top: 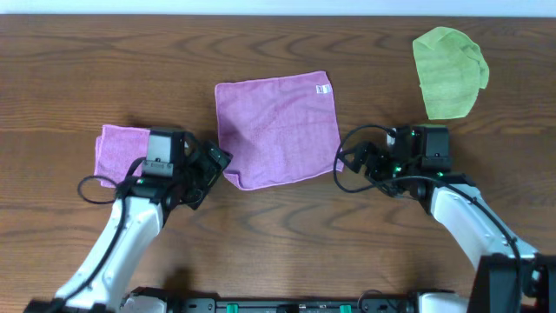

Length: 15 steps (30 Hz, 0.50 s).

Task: Fold the cloth
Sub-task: 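Move both grippers to the near left and right cloth corners, then grasp the near cloth edge with both grippers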

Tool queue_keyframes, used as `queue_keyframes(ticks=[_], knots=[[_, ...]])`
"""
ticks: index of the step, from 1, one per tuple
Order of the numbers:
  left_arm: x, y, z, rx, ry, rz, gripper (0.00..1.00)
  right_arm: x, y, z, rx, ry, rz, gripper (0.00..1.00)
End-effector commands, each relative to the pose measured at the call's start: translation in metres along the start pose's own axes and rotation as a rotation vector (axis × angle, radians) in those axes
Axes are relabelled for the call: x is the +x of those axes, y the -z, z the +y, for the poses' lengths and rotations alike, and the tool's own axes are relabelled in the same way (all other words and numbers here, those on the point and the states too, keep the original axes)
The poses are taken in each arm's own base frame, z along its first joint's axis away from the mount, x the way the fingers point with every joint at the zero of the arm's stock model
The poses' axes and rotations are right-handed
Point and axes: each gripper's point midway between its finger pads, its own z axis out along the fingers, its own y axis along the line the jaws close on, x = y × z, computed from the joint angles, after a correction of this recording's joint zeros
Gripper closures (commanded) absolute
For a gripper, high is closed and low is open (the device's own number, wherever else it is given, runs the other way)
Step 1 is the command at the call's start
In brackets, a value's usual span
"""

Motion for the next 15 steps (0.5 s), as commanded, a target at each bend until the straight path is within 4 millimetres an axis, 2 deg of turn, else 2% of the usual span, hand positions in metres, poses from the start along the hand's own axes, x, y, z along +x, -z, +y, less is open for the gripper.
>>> queue_keyframes(ticks=[1, 5, 15], knots=[[0.005, -0.014, -0.006, 0.014, 0.046, 0.071, 0.05, 0.004, -0.005, -0.002, -0.022, -0.052, 0.031, 0.01], [0.006, -0.031, -0.007, 0.023, 0.09, 0.114, 0.05, 0.006, -0.01, -0.004, -0.033, -0.081, 0.054, 0.01], [0.006, -0.049, 0.006, -0.024, 0.155, 0.141, 0.05, -0.001, -0.019, -0.005, -0.046, -0.115, 0.042, 0.01]])
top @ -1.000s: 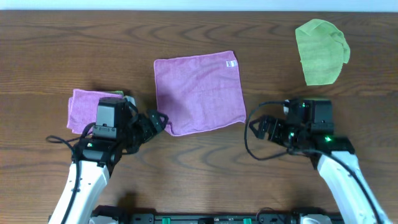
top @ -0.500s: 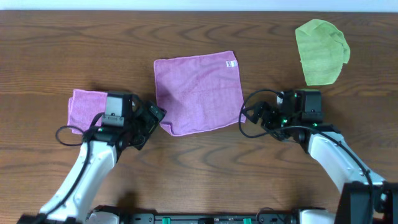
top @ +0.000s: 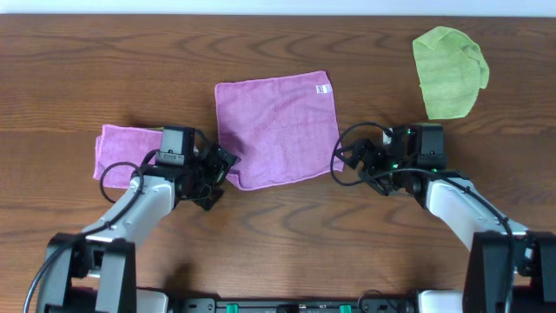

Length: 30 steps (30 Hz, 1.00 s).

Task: Fold the cloth
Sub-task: 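Grasp the near cloth edge with both grippers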

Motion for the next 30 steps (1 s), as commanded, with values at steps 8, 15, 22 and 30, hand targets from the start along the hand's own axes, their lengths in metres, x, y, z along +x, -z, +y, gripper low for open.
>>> queue_keyframes(ticks=[8, 15, 22, 30], knots=[[0.004, -0.01, -0.011, 0.006, -0.034, 0.0, 0.05, 0.003, -0.016, -0.015, -0.001, -0.087, 0.045, 0.04], [0.005, -0.019, -0.008, -0.017, -0.011, -0.012, 0.06, 0.005, -0.023, -0.018, -0.009, -0.109, 0.065, 0.07], [0.002, -0.023, -0.004, -0.033, -0.003, -0.023, 0.14, 0.015, -0.034, -0.01, -0.013, -0.064, 0.089, 0.13], [0.002, -0.023, -0.004, -0.033, -0.003, -0.023, 0.25, 0.015, -0.04, -0.012, 0.034, -0.064, 0.064, 0.25]])
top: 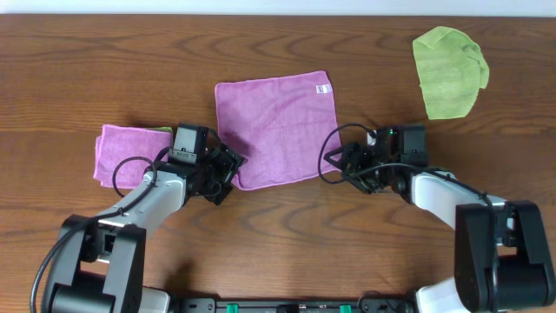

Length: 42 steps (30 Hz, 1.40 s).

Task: Fold the cloth
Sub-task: 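Grasp the near cloth edge with both grippers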

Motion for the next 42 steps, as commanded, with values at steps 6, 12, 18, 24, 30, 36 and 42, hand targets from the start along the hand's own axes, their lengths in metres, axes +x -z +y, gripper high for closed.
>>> queue_keyframes(ticks=[6, 12, 18, 24, 30, 36, 42], knots=[[-0.003, -0.003, 0.003, -0.021, 0.002, -0.016, 0.3, -0.005, -0.005, -0.018, 0.085, -0.059, -0.044, 0.35], [-0.003, -0.003, 0.003, -0.021, 0.002, -0.014, 0.31, -0.013, -0.004, -0.025, 0.124, -0.1, -0.094, 0.37], [-0.003, -0.003, 0.003, -0.021, 0.002, -0.015, 0.26, -0.013, -0.004, -0.024, 0.125, -0.097, -0.098, 0.59], [-0.004, -0.004, 0.004, -0.024, 0.003, -0.017, 0.26, -0.014, -0.008, -0.02, 0.132, -0.063, -0.116, 0.42], [-0.003, -0.01, 0.011, -0.05, 0.015, -0.004, 0.28, -0.011, -0.013, -0.015, 0.138, -0.034, -0.121, 0.51], [-0.004, -0.013, 0.014, -0.058, 0.014, -0.003, 0.36, -0.008, -0.018, -0.015, 0.154, -0.02, -0.125, 0.64], [-0.004, -0.013, 0.015, -0.061, 0.012, -0.002, 0.68, -0.005, -0.031, -0.024, 0.153, -0.044, -0.096, 0.92]])
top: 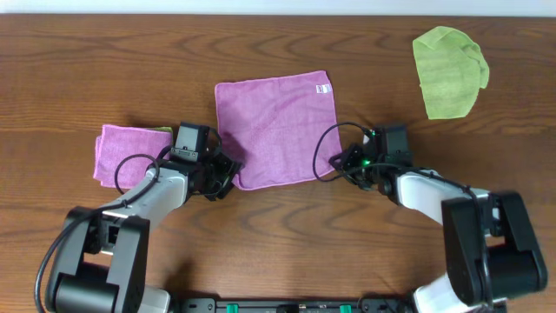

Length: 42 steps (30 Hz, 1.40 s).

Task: Fold the cloth
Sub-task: 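Grasp the near cloth edge with both grippers, then lift the near edge with both grippers and fold it toward the far edge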

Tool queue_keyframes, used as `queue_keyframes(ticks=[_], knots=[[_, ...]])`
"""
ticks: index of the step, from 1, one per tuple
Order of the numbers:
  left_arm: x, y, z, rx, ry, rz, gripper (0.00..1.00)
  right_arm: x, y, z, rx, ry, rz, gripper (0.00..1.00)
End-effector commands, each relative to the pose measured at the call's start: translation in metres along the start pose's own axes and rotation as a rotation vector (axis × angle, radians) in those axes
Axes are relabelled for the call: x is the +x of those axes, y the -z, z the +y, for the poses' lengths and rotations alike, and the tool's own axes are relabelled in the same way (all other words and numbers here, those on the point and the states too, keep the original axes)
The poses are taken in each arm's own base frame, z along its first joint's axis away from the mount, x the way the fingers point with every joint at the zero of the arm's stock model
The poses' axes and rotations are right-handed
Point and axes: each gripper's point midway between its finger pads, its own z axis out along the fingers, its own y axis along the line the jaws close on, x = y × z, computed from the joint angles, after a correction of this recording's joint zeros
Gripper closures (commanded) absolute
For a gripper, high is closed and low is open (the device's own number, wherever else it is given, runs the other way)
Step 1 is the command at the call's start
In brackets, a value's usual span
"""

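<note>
The purple cloth (pixel 278 130) lies spread flat in the middle of the table, with a white tag (pixel 323 89) near its far right corner. My left gripper (pixel 229 169) sits low at the cloth's near left corner, its fingertips touching the edge. At the near right corner my right gripper (pixel 340 160) is against the cloth's edge. From overhead the jaws of both are too small and dark to read. The cloth shows no lift or crease.
A folded pink cloth (pixel 122 153) lies at the left, just behind my left arm. A crumpled green cloth (pixel 449 71) sits at the far right. The table's (pixel 278 235) near edge runs below both arms.
My right gripper has shifted left and now touches the cloth's near right corner. The left gripper has settled slightly lower at the near left corner. The cloth has not moved.
Both grippers started on the table a little outside the cloth's near corners. At each later moment they stood closer in, left from the left and right from the right. Now both are at the corners, and the cloth lies flat as before.
</note>
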Motion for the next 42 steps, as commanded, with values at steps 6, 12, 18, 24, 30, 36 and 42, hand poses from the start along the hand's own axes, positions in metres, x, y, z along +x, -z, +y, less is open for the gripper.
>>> queue_keyframes(ticks=[6, 12, 18, 24, 30, 36, 42], knots=[[0.0, -0.005, 0.009, -0.033, -0.077, 0.005, 0.94, 0.01, -0.009, -0.008, 0.006, 0.068, 0.042, 0.98], [0.008, -0.004, 0.006, -0.01, -0.139, 0.049, 0.94, 0.021, -0.006, -0.001, -0.054, 0.075, 0.117, 0.99], [0.015, -0.001, 0.015, -0.026, -0.18, 0.105, 0.94, 0.041, -0.002, -0.019, 0.009, 0.011, 0.204, 0.99], [0.023, 0.002, 0.028, -0.067, -0.2, 0.154, 0.94, 0.058, 0.006, -0.034, 0.074, 0.011, 0.27, 0.99], [0.032, 0.004, 0.037, -0.093, -0.213, 0.201, 0.94, 0.062, 0.03, -0.039, 0.155, 0.051, 0.252, 0.99], [0.043, 0.007, 0.045, -0.111, -0.213, 0.256, 0.94, 0.068, 0.055, -0.036, 0.188, 0.086, 0.244, 0.99], [0.055, 0.016, 0.065, -0.187, -0.21, 0.314, 0.94, 0.08, 0.066, -0.045, 0.238, 0.08, 0.28, 0.99]])
